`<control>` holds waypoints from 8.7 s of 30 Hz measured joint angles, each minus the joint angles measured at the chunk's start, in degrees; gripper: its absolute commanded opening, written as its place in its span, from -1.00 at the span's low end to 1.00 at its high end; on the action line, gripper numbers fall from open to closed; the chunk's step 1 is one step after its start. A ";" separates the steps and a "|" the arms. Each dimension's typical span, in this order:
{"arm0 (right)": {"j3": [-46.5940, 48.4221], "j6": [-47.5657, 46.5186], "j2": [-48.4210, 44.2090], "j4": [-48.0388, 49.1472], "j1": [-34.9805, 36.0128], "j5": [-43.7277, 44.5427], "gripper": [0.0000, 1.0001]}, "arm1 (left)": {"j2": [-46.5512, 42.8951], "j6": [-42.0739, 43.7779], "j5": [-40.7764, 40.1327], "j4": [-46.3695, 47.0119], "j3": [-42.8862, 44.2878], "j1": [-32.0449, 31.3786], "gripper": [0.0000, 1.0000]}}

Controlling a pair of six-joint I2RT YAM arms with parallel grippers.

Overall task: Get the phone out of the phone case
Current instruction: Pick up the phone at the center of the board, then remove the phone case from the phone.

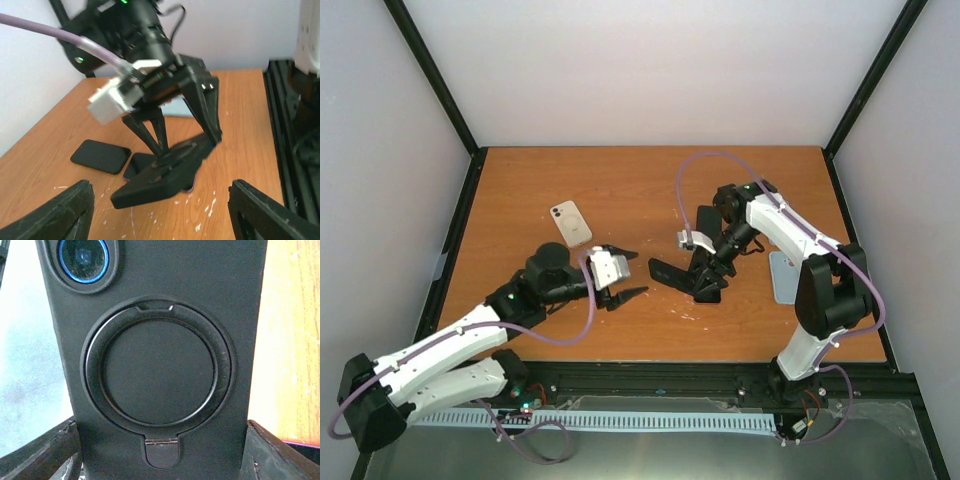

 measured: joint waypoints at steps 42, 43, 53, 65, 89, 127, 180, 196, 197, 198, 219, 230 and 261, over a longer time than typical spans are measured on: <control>-1.66 0.55 0.52 -4.04 5.88 7.23 0.57 | 17.03 37.99 -19.85 -9.25 5.42 -16.68 -0.78; -1.66 0.61 0.48 -4.13 5.88 7.17 0.68 | 16.98 37.86 -19.85 -9.33 5.44 -16.68 -0.79; 0.31 2.58 -8.07 -2.05 6.38 3.37 0.94 | 15.43 27.04 -20.76 -15.37 6.10 -14.84 -0.78; -7.08 8.09 -19.58 12.79 6.40 9.64 0.49 | 9.88 14.49 -10.95 -17.59 6.71 -7.85 -0.77; -8.52 7.21 -18.99 18.38 9.70 14.62 -0.71 | 10.12 8.09 -9.51 -16.17 8.59 -6.56 -0.52; -7.15 37.55 -8.52 31.74 -16.44 -33.51 -0.79 | 34.40 -55.78 22.84 47.50 9.40 19.71 0.39; -11.21 33.27 -15.50 30.69 -16.41 -33.51 0.72 | 50.73 -62.53 35.89 53.18 25.20 13.73 -0.89; -1.20 10.56 -18.53 15.58 -12.98 -19.10 0.56 | 43.56 -49.96 52.92 26.51 27.65 20.28 -0.90; 0.20 8.48 -17.25 13.77 -12.02 -19.15 0.41 | 43.50 -49.88 53.42 25.77 27.98 20.26 -0.89; 1.81 6.60 -15.54 11.50 -10.84 -18.99 0.28 | 43.45 -49.86 53.75 25.03 28.48 20.24 -0.89; 0.90 3.67 -12.44 6.08 1.25 -15.21 -0.09 | 44.09 -65.22 53.31 32.22 31.78 20.35 -0.93; 2.38 9.40 -12.17 8.72 1.25 -15.89 -0.19 | 44.11 -67.49 56.26 34.91 31.78 20.35 -0.95; 4.28 11.80 -11.02 10.23 1.97 -13.66 -0.67 | 49.29 -85.61 59.06 58.99 29.14 21.18 -0.99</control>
